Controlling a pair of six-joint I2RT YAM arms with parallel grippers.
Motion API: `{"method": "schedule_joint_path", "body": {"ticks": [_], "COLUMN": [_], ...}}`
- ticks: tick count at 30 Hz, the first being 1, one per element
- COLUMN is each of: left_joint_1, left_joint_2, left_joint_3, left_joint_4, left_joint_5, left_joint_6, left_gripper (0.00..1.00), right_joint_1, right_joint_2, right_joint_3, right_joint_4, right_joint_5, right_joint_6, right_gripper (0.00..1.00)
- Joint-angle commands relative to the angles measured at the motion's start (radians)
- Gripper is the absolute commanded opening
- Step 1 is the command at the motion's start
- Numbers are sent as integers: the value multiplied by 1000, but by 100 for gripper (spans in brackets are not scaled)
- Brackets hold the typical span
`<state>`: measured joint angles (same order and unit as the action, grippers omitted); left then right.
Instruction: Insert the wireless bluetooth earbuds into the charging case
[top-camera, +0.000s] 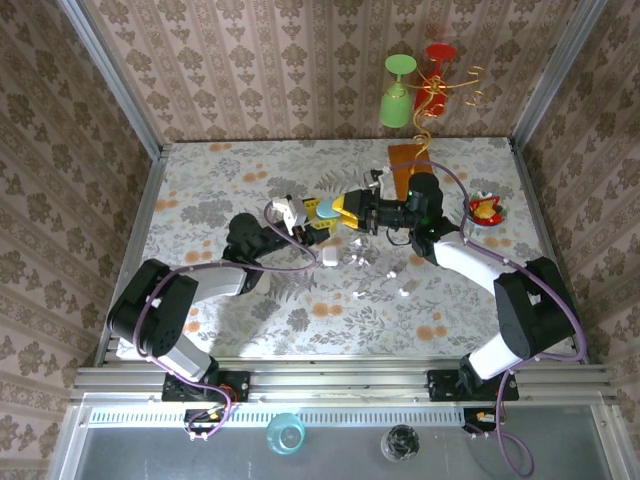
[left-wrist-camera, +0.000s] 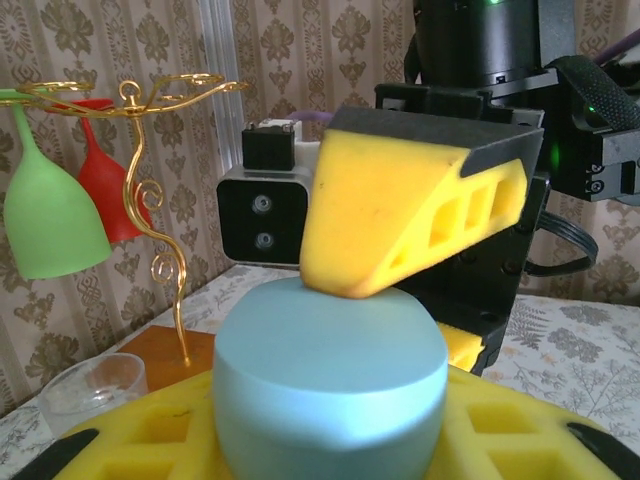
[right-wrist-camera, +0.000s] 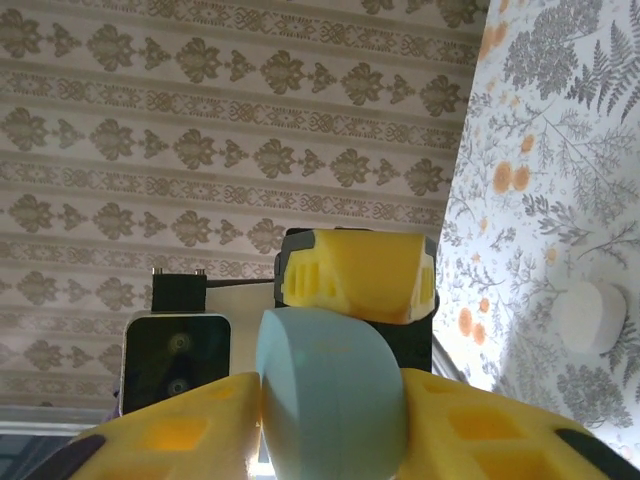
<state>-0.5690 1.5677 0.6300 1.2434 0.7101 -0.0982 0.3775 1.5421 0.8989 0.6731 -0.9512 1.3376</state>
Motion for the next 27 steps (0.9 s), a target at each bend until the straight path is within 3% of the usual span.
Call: {"method": "schedule_joint_path", "body": {"ticks": [1,5,8,14,18,23,27], "left_joint_1": [-3,-2,1,4,-3,-93,-157], "left_joint_2": [10,11,1,-66,-131,-212,-231], "left_joint_3": [29,19,5,-24,-42,11,38], "left_joint_4": [41,39,28,-185,-355,-764,-946], "left_joint_5": [18,19,16,-31,-75,-308,-487], "left_joint_6": [-5,-6,1,109,175,296,307], "left_gripper": [40,40,46,88,99,100,100], "right_joint_1": [6,0,-13,-92,-187,-308,-370], "right_joint_2": [6,16,21,6,5,21,74], "right_joint_3": [-17,-33,-46,-75,-115,-172,-205], "right_joint_4": [79,83,105,-63,-263,-405,-424], "right_joint_5": [-21,-1,3,62,149,267,344], "right_joint_6": [40,54,65,-99,-256,-397,-420], "right_gripper": [29,17,16,18,18,16,16]}}
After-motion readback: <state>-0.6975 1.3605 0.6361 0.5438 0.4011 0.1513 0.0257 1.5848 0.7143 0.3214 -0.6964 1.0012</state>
